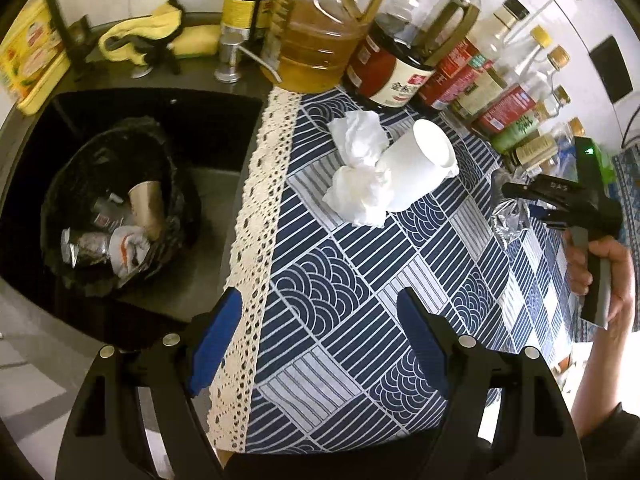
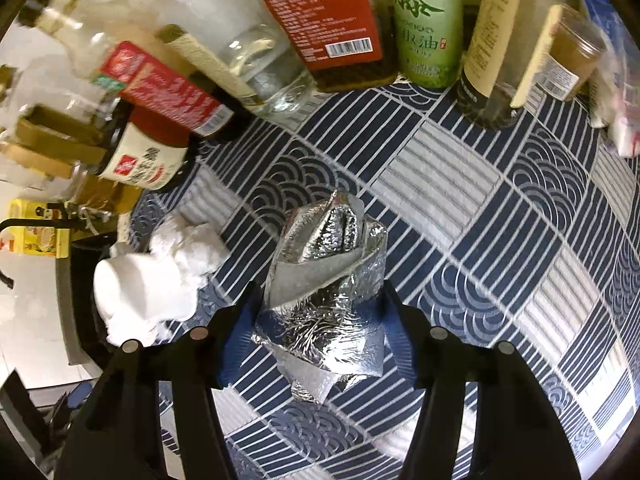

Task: Collect trash
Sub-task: 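Grasp the crumpled white tissue with the left gripper while the right holds the foil packet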

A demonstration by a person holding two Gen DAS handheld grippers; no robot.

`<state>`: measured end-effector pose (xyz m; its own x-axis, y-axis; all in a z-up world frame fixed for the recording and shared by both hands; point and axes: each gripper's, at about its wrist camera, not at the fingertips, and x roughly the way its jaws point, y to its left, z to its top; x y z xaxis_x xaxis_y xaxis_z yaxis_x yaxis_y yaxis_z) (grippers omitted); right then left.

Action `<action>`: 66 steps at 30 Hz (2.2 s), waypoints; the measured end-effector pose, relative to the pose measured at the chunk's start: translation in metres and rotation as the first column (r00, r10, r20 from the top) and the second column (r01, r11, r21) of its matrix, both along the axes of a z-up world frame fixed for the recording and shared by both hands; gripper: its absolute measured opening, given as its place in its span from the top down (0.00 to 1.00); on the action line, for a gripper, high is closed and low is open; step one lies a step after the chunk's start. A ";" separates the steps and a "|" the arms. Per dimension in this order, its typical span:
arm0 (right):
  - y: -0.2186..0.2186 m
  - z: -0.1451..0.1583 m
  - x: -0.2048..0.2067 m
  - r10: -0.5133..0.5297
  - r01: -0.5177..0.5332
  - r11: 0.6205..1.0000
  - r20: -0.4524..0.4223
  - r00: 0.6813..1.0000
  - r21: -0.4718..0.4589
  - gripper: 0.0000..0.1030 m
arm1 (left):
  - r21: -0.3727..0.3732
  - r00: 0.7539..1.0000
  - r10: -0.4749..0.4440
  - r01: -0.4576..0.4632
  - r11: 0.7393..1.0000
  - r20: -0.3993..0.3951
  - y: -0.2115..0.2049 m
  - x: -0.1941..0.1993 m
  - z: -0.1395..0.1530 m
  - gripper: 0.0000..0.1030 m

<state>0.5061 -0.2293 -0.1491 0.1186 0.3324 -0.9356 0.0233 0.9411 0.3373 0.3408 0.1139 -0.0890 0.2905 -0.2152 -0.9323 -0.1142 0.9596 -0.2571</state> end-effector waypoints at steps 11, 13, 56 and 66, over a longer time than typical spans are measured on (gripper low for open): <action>0.010 0.027 -0.072 -0.053 0.044 0.989 0.054 0.997 0.143 0.42 | 0.021 0.974 -0.227 0.228 0.973 -0.020 -0.028 0.051 -0.011 0.25; 0.011 0.030 -0.084 -0.072 0.063 0.986 0.054 0.996 0.152 0.42 | 0.034 0.964 -0.263 0.264 0.964 -0.028 -0.033 0.060 -0.016 0.25; 0.025 0.036 -0.162 -0.211 0.203 0.958 0.021 0.977 0.205 0.42 | 0.069 0.909 -0.415 0.416 0.907 -0.032 -0.030 0.110 -0.058 0.74; 0.089 0.041 -0.138 -0.084 0.074 0.975 0.037 0.996 0.210 0.42 | 0.056 0.938 -0.345 0.345 0.937 0.002 0.021 0.083 -0.040 0.74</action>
<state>0.3676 -0.1402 -0.1084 0.1929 0.5069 -0.8401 0.0749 0.8461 0.5277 0.4241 0.1353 -0.1287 0.2181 -0.2531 -0.9425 0.2292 0.9521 -0.2027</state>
